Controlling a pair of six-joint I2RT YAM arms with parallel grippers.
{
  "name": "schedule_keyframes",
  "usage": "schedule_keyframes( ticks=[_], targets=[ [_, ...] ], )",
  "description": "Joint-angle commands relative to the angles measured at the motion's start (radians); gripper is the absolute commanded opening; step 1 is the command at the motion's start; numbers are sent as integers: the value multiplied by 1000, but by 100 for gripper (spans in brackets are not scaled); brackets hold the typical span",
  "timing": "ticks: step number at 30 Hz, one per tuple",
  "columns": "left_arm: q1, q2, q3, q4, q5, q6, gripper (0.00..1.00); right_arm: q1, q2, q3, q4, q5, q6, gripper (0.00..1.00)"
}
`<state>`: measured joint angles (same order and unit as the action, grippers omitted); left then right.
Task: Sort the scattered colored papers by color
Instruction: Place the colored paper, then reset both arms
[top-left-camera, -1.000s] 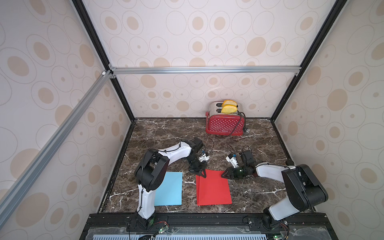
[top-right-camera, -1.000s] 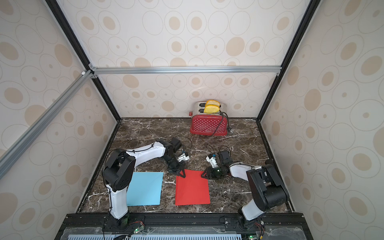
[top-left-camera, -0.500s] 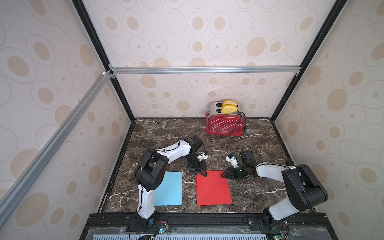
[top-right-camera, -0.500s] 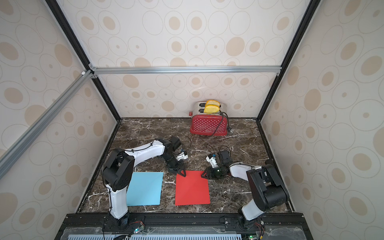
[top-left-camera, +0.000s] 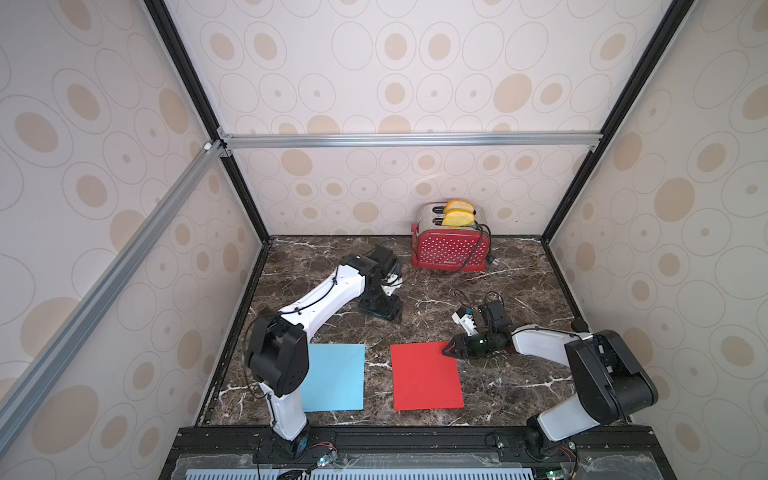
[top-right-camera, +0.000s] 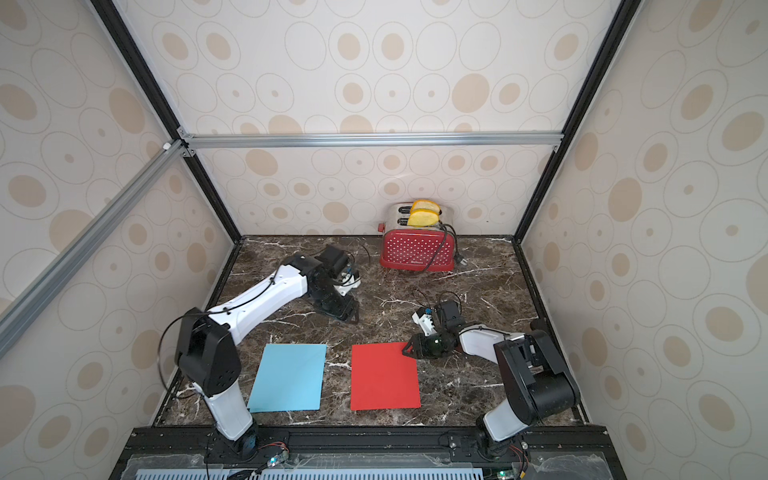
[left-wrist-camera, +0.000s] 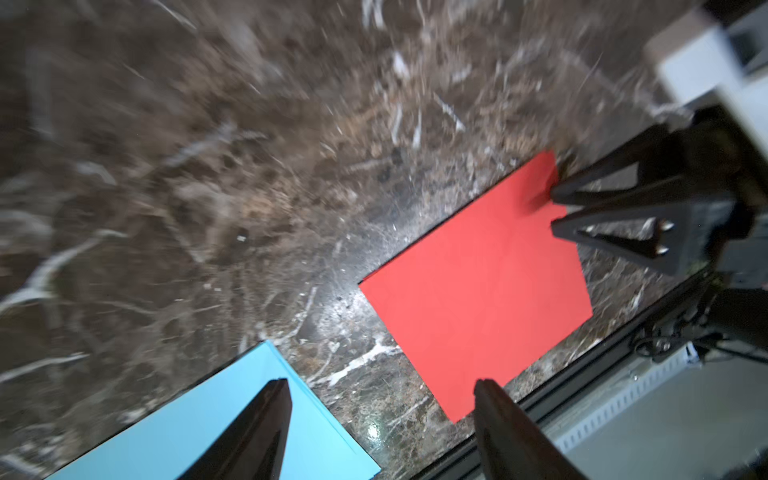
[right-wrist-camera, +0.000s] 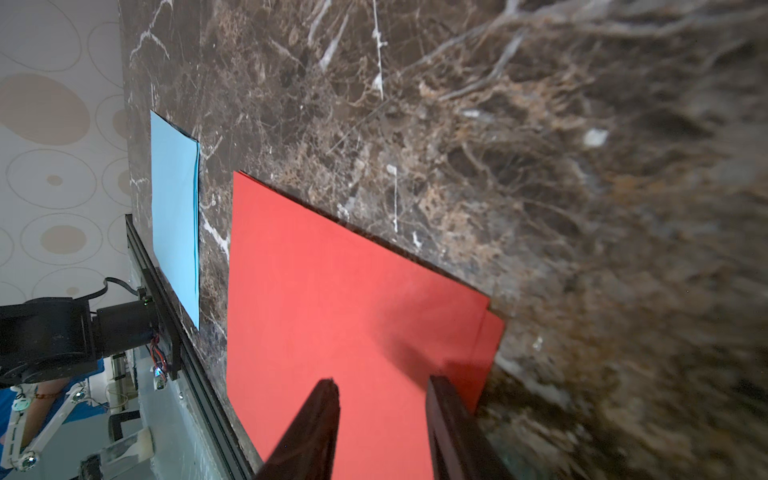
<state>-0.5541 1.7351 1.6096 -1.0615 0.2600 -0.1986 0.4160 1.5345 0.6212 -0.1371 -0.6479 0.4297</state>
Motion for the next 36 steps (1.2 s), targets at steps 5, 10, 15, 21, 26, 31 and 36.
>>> schedule_keyframes(
  ticks=[5, 10, 15, 21, 26, 31, 36],
  targets=[
    [9, -356, -2, 72, -397, -136, 92, 4, -75, 70, -182, 94, -3, 61],
    [11, -605, -178, 274, -520, -125, 99, 0, -189, 235, -325, 116, -15, 100],
    [12, -700, -233, 298, -692, -168, 99, -11, -240, 422, -443, 105, -29, 100],
    [12, -844, -547, 728, -1052, 188, 99, -108, -268, 509, -595, 321, -275, 100],
    [97, -872, -908, 1085, -920, 476, 99, -184, -500, 281, -405, 592, -280, 100],
    [362, -811, -1205, 1473, -647, 170, 99, -185, -747, -96, 9, 765, -663, 100],
    [474, -600, -1258, 1695, -529, 159, 99, -301, -709, -336, 384, 824, -506, 100]
  ],
)
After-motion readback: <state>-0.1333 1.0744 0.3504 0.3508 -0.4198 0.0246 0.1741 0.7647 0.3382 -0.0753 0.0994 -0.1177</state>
